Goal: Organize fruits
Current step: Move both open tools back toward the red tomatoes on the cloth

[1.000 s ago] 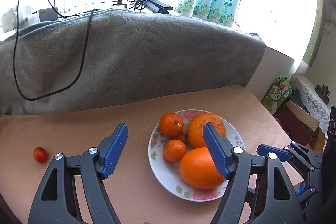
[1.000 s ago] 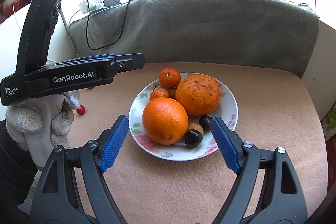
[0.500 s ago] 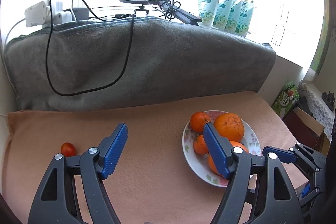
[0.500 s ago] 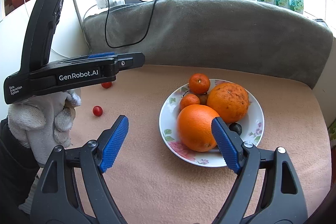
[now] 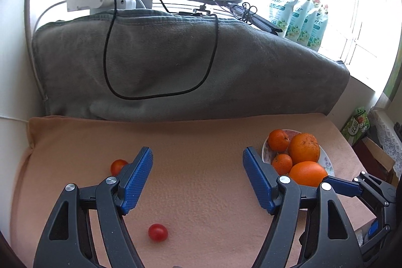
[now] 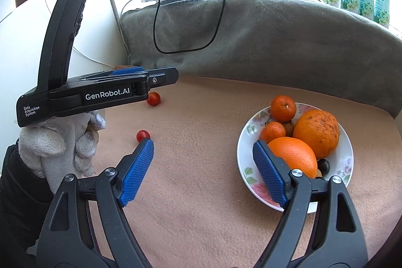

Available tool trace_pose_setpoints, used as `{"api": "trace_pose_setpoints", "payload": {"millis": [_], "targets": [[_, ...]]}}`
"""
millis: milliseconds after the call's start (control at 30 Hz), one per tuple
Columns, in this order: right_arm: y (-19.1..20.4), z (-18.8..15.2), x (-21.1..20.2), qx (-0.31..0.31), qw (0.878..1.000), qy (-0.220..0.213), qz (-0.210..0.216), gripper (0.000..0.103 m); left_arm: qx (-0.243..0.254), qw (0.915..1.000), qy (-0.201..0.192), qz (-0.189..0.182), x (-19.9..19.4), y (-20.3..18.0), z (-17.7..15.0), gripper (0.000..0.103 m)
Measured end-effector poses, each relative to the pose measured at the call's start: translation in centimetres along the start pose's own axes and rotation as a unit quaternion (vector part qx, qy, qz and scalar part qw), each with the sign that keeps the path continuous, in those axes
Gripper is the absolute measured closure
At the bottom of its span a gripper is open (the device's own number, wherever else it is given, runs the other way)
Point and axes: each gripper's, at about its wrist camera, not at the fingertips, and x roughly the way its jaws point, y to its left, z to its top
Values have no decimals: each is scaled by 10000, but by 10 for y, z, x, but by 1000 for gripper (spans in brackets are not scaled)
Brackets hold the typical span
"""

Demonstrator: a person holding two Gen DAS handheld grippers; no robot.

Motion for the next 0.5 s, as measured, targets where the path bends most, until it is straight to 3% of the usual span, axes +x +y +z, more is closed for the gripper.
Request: {"api": "trace_pose_setpoints", "payload": {"millis": [500], "targets": [[42,0,48,-239,9976,331,558,19,-475,9974,277,466,8,81,-23,29]]}}
